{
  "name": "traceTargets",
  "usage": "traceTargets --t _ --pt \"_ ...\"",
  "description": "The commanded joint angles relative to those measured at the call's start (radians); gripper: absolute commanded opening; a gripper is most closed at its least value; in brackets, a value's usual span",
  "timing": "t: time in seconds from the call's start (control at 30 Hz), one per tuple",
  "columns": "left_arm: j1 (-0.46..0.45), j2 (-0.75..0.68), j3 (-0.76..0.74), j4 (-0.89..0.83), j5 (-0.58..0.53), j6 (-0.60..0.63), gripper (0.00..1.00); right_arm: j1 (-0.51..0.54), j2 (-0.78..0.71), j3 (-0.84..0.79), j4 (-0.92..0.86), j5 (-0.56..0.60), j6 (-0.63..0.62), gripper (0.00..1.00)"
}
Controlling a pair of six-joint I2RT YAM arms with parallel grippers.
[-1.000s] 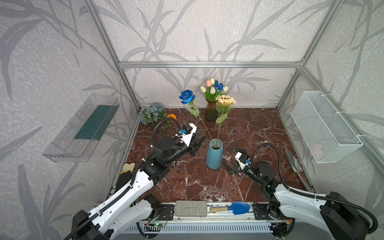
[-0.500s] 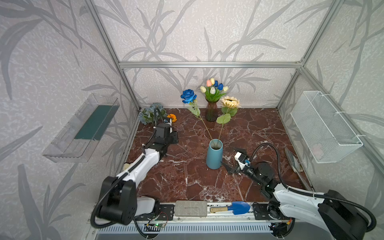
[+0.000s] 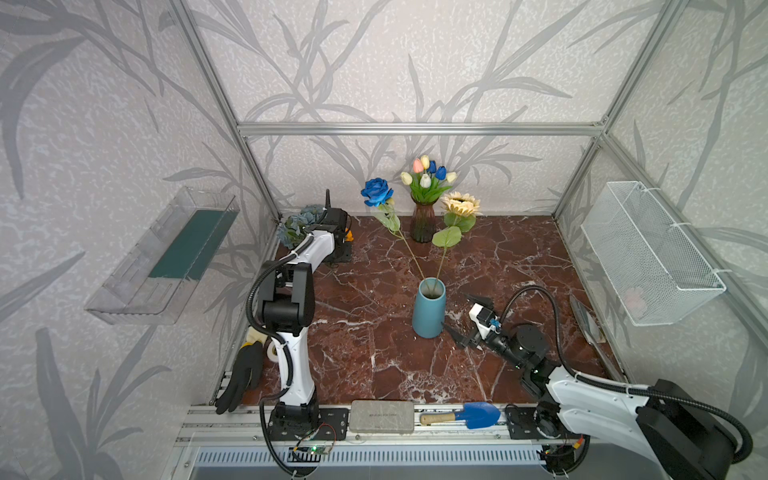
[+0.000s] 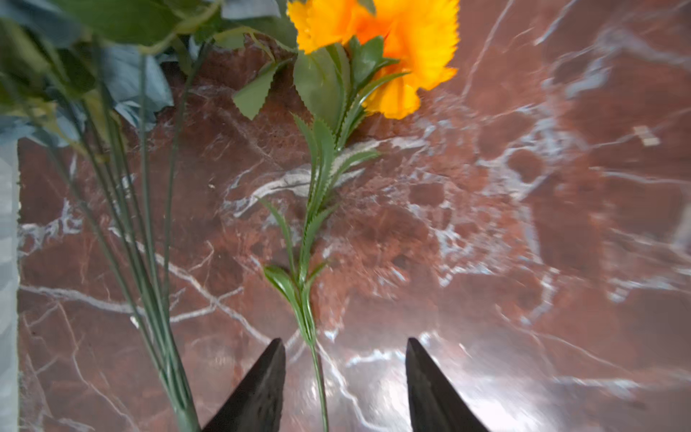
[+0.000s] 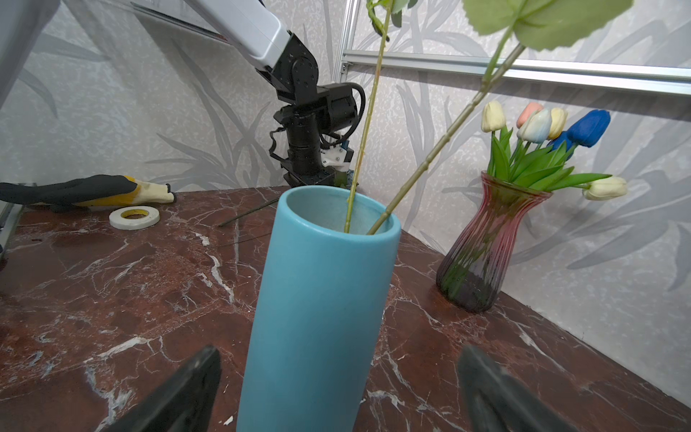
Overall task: Arrange the flowers into the vase
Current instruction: 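Move the left gripper down to the remaining flower pile, then grasp an orange flower stem in the pile with the left gripper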
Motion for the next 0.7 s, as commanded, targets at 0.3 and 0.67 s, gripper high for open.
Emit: traceTargets --t 0.3,0.67 --pt "0.046 0.156 0.173 -0.121 -0.026 0.137 0.49 0.005 -0.027 0.010 0.023 0.001 -0.007 0.99" --pt "0.065 0.217 0.216 -0.158 0.096 0.140 0.32 0.005 -0.034 0.011 0.014 0.007 -0.009 0.99"
